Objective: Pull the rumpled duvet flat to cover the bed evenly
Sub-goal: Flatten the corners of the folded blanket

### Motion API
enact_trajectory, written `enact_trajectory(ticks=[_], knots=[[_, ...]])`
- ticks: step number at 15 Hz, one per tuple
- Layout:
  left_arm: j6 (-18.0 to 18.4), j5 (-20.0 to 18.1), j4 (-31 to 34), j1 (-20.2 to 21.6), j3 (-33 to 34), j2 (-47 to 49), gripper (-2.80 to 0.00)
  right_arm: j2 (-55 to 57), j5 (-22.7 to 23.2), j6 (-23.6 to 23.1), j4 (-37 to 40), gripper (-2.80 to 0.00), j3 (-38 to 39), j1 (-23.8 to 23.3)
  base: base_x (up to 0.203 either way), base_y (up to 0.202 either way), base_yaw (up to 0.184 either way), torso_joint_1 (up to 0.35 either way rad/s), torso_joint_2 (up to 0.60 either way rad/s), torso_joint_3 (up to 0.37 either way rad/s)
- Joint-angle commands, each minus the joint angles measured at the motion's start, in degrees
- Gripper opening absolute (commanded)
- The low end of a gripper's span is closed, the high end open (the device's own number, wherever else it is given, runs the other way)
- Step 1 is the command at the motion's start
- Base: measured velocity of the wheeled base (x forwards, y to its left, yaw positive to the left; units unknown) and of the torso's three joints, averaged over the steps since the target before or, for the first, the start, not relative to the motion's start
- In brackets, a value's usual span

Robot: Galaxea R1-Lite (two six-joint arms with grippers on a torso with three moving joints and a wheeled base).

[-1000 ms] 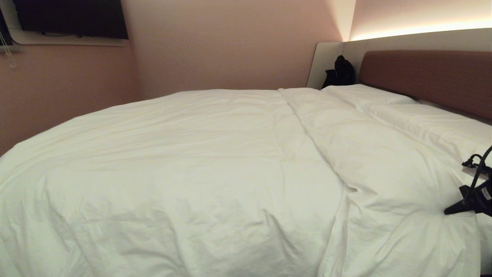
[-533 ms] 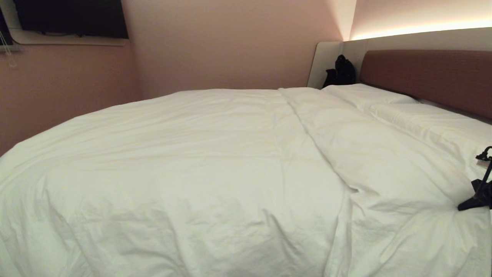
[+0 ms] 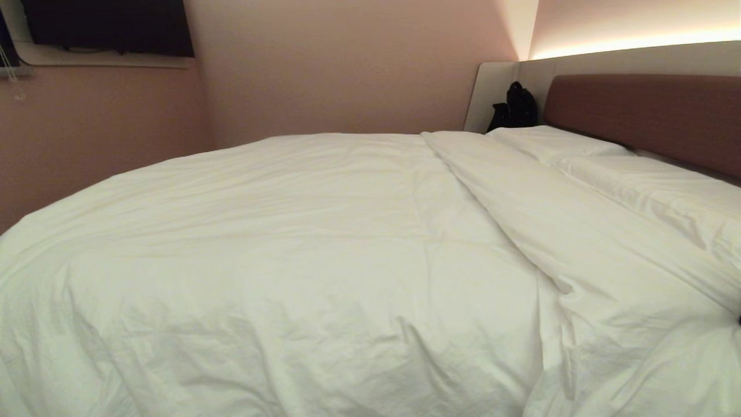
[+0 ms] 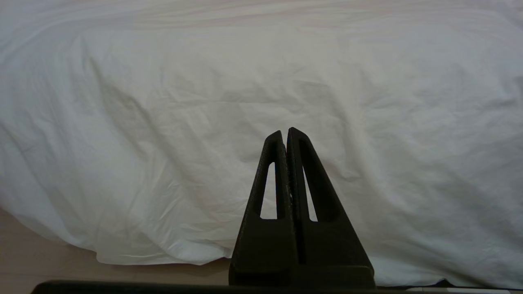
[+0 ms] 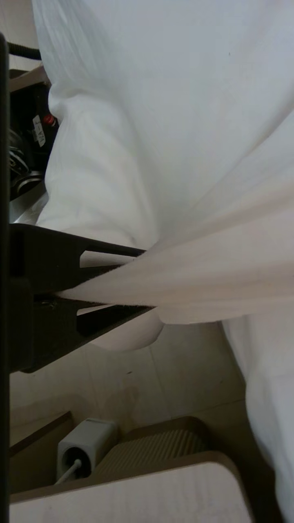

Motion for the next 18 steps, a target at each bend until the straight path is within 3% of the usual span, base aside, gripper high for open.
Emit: enact_trajectory(ticks=[1, 4, 8, 13, 14, 18], knots=[[0.0, 0.0, 0.01, 0.0, 0.0, 0.05, -2.8, -0.37, -3.02, 0.12, 0.47, -2.8, 1.04, -0.24, 0.0, 0.0, 0.0, 0.0, 0.0, 0.0], [0.0, 0.0, 0.01, 0.0, 0.0, 0.05, -2.8, -2.53, -2.01, 0.0, 0.51, -2.8, 0.84, -1.72, 0.0, 0.0, 0.0, 0.0, 0.0, 0.0], [0.0, 0.0, 0.01, 0.0, 0.0, 0.05, -2.8, -6.42, 2.83, -2.22, 0.83, -2.8, 2.91, -1.79, 0.0, 0.0, 0.0, 0.0, 0.0, 0.0], [0.0, 0.0, 0.01, 0.0, 0.0, 0.05, -2.8, -4.14, 2.35, -2.33, 0.56, -2.8, 6.39, 4.96, 0.0, 0.0, 0.0, 0.0, 0.0, 0.0], [0.0, 0.0, 0.01, 0.0, 0.0, 0.05, -2.8, -3.29, 2.39, -2.29, 0.51, 0.0, 6.51, 5.99, 0.0, 0.0, 0.0, 0.0, 0.0, 0.0], [0.0, 0.0, 0.01, 0.0, 0.0, 0.05, -2.8, -2.88, 1.4, -2.43, 0.92, 0.0, 7.65, 8.06, 0.0, 0.0, 0.0, 0.0, 0.0, 0.0]])
